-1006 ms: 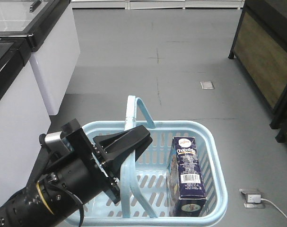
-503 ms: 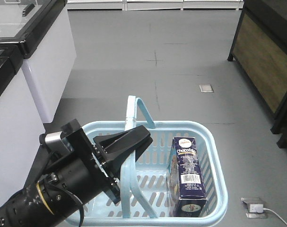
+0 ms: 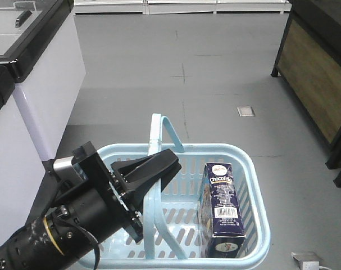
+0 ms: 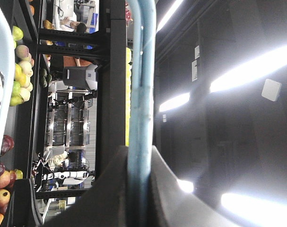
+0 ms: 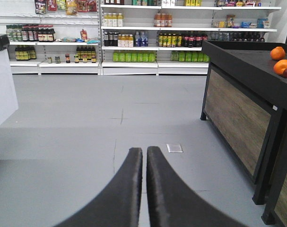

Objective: Left arm holds basket, right arm returns cookies
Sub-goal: 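Drive the base toward the drink shelves holding the basket in the left gripper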

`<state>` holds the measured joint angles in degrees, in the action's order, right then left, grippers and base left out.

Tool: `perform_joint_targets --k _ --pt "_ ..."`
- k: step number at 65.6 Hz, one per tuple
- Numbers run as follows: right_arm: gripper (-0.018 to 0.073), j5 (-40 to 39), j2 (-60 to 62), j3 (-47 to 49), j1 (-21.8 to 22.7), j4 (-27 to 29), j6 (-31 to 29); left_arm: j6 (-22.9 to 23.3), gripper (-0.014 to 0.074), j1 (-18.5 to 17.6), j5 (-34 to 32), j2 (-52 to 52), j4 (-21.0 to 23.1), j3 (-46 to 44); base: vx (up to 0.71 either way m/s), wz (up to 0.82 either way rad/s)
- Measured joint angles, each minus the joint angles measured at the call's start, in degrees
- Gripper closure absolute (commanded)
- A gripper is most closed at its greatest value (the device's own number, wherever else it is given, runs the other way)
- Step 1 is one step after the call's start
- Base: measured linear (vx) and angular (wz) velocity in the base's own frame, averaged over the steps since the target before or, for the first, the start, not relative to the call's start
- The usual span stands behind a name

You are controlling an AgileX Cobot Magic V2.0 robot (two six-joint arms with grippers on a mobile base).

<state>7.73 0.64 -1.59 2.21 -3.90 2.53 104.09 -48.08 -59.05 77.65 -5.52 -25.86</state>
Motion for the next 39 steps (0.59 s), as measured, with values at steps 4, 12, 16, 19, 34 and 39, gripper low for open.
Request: perform_joint_targets --k 4,12,16,19,34,39 --pt "0.0566 0.0 0.0 0.0 0.0 0.0 0.0 0.0 0.0599 0.0 0.0 0.0 0.0 0.0 0.2 -0.05" --pt "0.0566 0.0 0.0 0.0 0.0 0.0 0.0 0.0 0.0599 0.0 0.0 0.0 -0.1 0.0 0.21 -0.04" --pt "0.0566 0.0 0.0 0.0 0.0 0.0 0.0 0.0 0.0599 0.0 0.0 0.0 -0.1 0.0 0.23 -0.02" --pt "0.0566 0.0 0.0 0.0 0.0 0.0 0.0 0.0 0.0599 0.0 0.0 0.0 -0.1 0.0 0.25 -0.02" --pt "0.0566 0.0 0.0 0.0 0.0 0.0 0.0 -0.1 0.0599 0.0 0.0 0.0 -0.1 0.0 0.28 -0.02" --pt "0.0566 0.0 0.0 0.0 0.0 0.0 0.0 -0.1 0.0599 0.0 0.0 0.0 -0.1 0.0 0.32 -0.04"
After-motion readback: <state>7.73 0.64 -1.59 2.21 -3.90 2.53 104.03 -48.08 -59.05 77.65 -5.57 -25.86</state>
